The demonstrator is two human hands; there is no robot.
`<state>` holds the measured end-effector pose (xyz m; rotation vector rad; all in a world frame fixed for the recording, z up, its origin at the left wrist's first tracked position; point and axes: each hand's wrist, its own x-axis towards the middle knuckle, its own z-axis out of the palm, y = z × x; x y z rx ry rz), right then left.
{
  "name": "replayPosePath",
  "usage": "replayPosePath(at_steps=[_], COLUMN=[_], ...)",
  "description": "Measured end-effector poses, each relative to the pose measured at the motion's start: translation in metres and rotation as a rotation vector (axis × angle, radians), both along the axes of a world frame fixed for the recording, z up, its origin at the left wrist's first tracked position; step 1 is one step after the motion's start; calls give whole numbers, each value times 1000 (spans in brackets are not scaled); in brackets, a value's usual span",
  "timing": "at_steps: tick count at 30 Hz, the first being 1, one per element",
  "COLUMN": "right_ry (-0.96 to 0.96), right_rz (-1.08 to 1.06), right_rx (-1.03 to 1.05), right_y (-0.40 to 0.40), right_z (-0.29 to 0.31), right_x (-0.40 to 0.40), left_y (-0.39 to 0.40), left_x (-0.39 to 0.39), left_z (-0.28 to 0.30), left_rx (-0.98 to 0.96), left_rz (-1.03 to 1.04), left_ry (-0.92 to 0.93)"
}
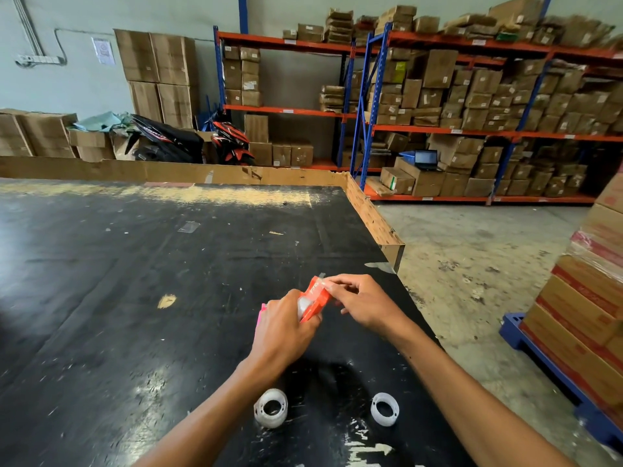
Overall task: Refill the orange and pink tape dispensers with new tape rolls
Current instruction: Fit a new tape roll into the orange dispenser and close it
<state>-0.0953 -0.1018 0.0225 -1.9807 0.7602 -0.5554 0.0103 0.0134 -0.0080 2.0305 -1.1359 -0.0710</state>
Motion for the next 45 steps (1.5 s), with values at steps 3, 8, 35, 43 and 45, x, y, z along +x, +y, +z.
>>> replayPosePath(at_steps=[3,8,35,43,45], right_ry=[-76,-167,90,84,71], right_rz=[-84,-196,-229,-193,-196], right_rx=[177,298,247,298,264], right_y=[3,2,-36,-38,-38], right_z=[-5,-12,-62,-60,-57], right_x=[2,0,3,-3,-7], left_y=[-4,-8,-46,-40,-36], left_x=[-3,-14,-22,-24,-26], left_z=[3,4,-20,-22,-20], left_rx=[30,63,221,225,230], left_rz=[-14,-76,-94,-111,-98], left_ry=[35,142,592,605,588])
